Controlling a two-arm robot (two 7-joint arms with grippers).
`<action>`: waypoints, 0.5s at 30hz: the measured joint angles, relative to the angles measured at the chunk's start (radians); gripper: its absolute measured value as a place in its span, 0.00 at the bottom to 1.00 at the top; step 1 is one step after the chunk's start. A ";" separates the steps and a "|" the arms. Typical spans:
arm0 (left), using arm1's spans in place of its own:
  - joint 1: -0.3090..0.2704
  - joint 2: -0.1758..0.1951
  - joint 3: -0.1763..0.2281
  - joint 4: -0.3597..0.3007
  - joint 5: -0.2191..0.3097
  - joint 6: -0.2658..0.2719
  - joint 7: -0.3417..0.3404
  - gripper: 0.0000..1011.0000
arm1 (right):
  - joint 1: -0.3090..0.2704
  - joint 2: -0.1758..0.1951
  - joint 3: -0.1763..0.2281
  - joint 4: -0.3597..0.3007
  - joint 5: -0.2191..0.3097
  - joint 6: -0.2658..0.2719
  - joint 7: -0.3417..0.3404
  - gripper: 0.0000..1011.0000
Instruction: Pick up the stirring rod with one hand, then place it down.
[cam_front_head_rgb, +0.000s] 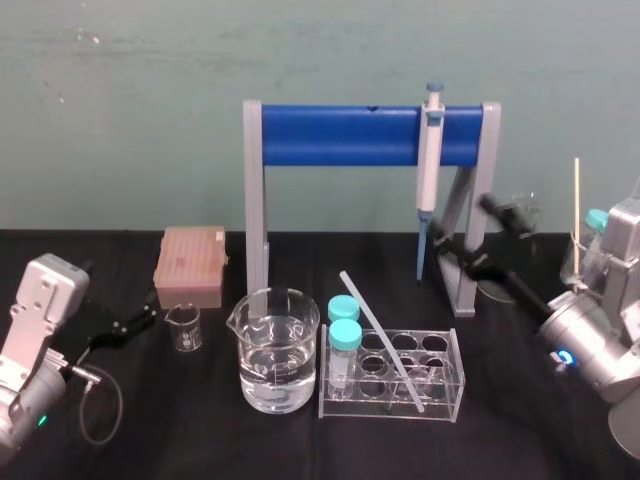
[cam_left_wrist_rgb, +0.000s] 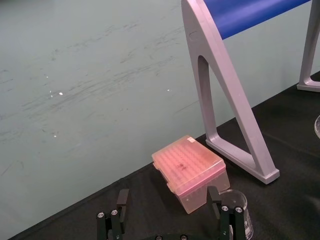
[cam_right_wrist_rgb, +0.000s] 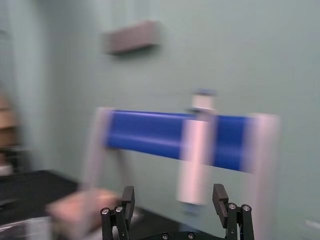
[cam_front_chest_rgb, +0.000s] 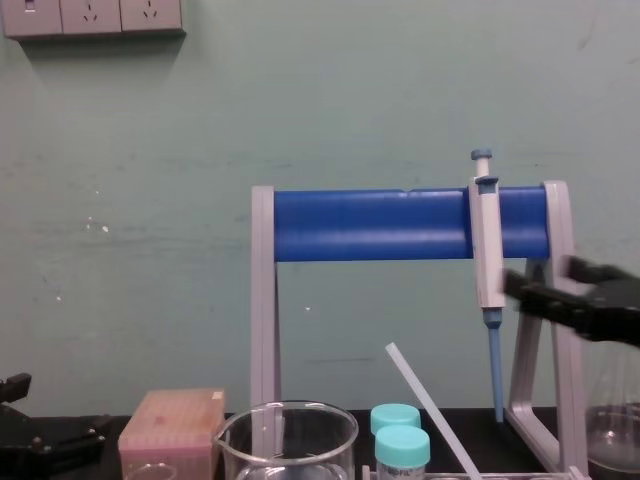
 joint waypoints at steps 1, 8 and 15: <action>0.000 0.000 0.000 0.000 0.000 0.000 0.000 0.99 | -0.011 -0.003 0.011 -0.009 -0.021 0.005 -0.055 0.99; 0.000 0.000 0.000 0.000 0.000 0.000 0.000 0.99 | -0.076 -0.030 0.078 -0.024 -0.135 0.112 -0.357 0.99; 0.000 0.000 0.000 0.000 0.000 0.000 0.000 0.99 | -0.097 -0.044 0.100 0.004 -0.148 0.193 -0.406 0.99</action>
